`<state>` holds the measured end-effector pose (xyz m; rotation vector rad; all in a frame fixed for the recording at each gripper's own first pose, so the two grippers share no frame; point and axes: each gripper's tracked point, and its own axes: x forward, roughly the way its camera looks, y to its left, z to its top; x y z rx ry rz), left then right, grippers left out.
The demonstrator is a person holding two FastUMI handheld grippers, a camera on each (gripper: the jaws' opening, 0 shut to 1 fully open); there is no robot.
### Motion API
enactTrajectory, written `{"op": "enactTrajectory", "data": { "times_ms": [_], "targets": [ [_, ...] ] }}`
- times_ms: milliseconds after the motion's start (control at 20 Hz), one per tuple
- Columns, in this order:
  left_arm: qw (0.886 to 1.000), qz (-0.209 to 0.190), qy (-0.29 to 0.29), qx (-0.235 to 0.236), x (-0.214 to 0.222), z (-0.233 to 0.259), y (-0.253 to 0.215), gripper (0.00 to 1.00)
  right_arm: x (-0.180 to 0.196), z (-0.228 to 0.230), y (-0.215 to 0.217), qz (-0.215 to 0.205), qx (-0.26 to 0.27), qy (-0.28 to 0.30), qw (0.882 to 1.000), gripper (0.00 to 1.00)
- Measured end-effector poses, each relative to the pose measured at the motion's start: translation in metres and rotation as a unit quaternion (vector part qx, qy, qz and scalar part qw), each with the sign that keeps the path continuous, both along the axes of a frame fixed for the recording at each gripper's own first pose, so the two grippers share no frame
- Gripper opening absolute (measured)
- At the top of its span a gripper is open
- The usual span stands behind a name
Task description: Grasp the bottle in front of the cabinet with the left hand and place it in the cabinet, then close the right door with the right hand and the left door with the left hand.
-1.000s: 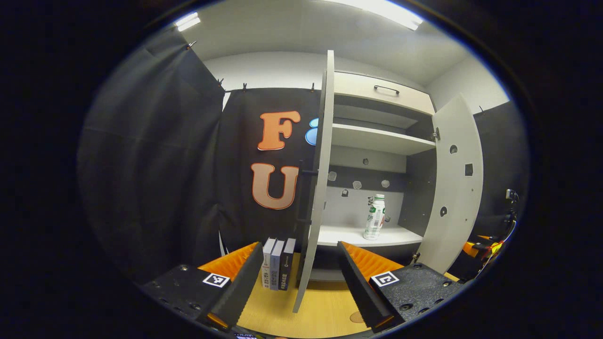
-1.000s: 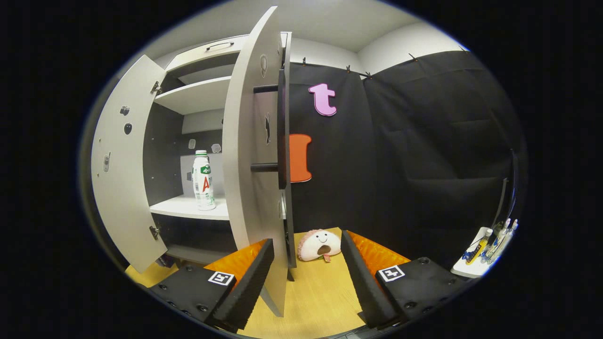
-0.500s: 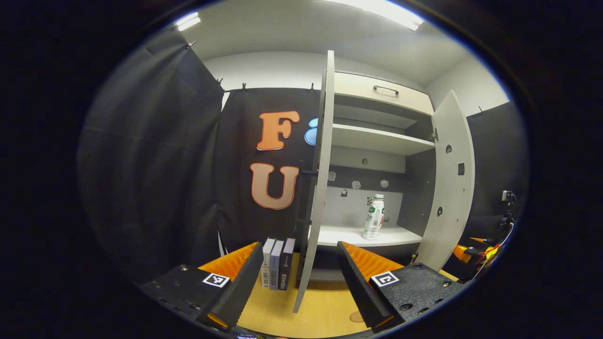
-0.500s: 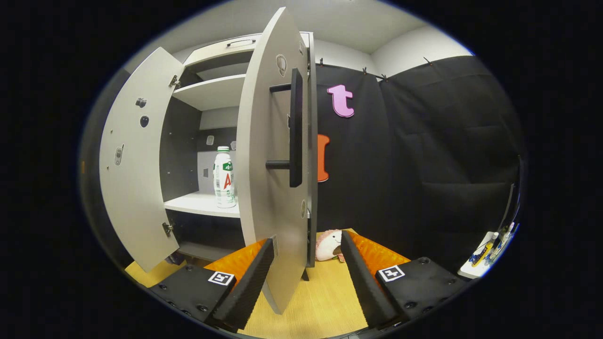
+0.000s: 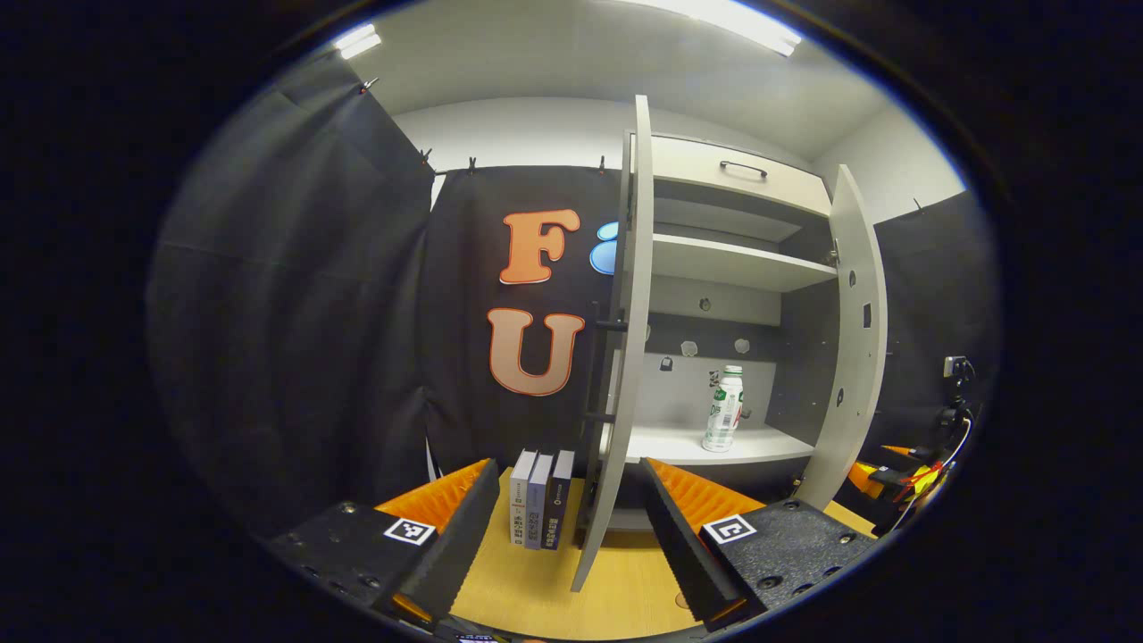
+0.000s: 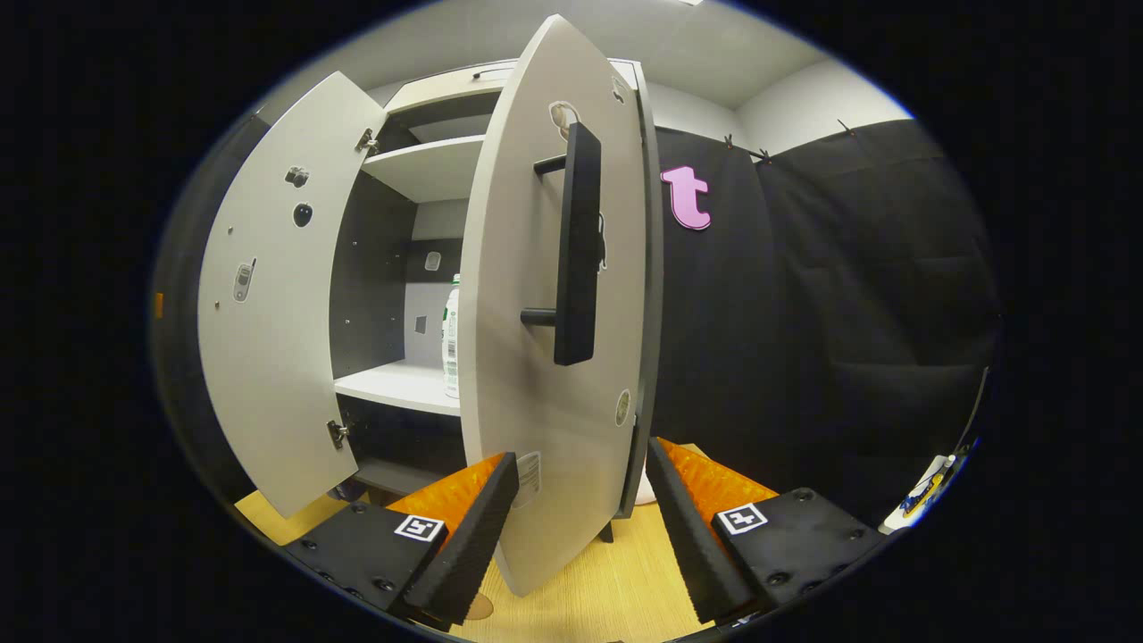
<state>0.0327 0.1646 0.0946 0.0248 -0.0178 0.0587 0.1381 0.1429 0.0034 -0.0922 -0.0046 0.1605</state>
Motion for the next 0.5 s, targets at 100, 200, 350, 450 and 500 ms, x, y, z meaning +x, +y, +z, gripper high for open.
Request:
{"op": "enactTrajectory", "data": {
  "times_ms": [100, 200, 350, 450, 500],
  "targets": [
    [1.000, 0.005, 0.002, 0.003, 0.001, -0.003, 0.006, 0.94, 0.012, -0.004, 0.012, 0.007, 0.002, 0.006, 1.000, 0.88],
    [1.000, 0.007, 0.002, 0.003, 0.002, -0.003, 0.014, 0.94, 0.022, -0.005, 0.024, 0.017, 0.008, 0.010, 1.000, 0.89],
    [1.000, 0.009, 0.001, 0.008, 0.009, -0.004, 0.017, 0.94, 0.027, -0.004, 0.026, 0.012, 0.009, 0.010, 1.000, 0.95],
    [1.000, 0.010, 0.002, 0.012, 0.013, -0.007, 0.020, 0.94, 0.024, -0.002, 0.025, 0.012, 0.012, 0.009, 1.000, 0.95],
    [1.000, 0.009, 0.003, 0.012, 0.016, -0.009, 0.021, 0.94, 0.021, -0.001, 0.021, 0.009, 0.009, 0.008, 1.000, 0.95]
  ]
}}
